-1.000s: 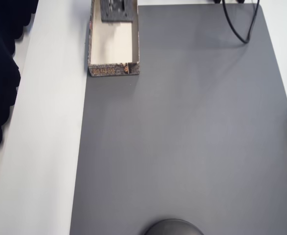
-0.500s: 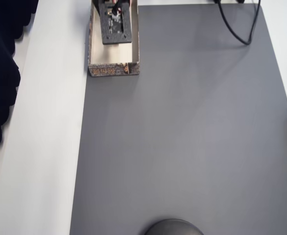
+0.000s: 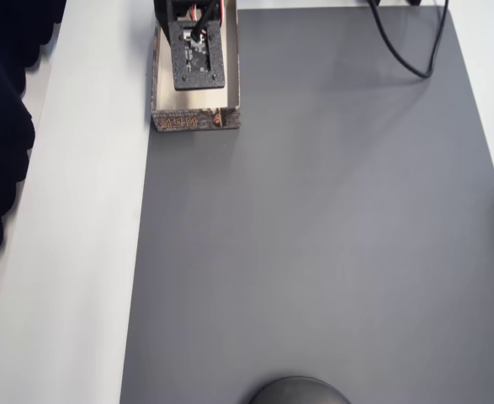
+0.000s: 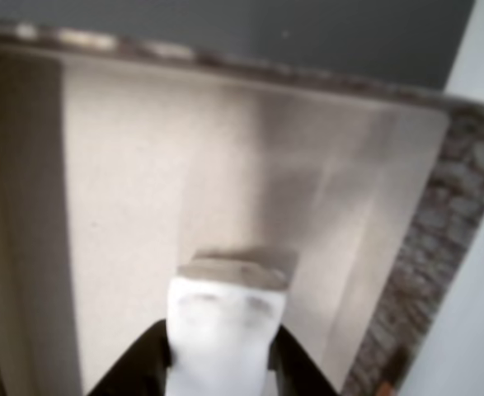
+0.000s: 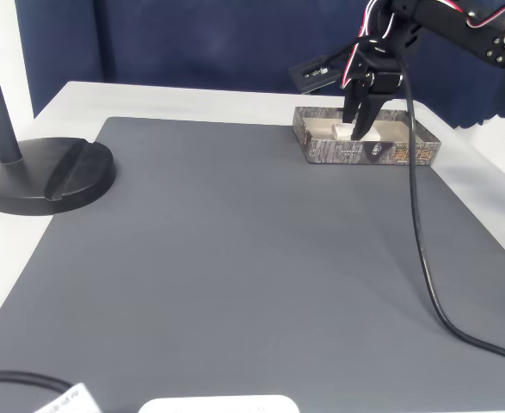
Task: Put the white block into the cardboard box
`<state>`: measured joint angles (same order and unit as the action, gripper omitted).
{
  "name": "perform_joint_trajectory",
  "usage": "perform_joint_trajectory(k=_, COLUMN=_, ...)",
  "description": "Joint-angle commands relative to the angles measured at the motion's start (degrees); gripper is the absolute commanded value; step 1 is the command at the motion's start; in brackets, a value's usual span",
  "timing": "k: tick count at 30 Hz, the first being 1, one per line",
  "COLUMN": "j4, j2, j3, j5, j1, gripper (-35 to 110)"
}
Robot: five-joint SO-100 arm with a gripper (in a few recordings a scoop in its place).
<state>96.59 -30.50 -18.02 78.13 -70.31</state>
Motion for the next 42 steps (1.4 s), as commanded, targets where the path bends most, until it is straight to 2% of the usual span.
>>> perform_joint_trajectory(k=1, j4=-0.9, j2=-1.1, j3=4.6, j5=-0.7, j1=1.2, gripper=8)
perform_joint_trajectory(k=17, j4=-3.3, j2=-1.9, j3=3.7, j5=-2.8, j1=2.1, gripper=30)
perform_joint_trajectory(k=31, j4=-3.9, j2=-11.6, j3=0.0, j5=-2.7, j1=1.5, gripper=33)
perform_joint_trajectory(k=42, j4=-3.7, j2=-28.7, j3=-17.4, j5=-6.4, j1=3.1, gripper=30)
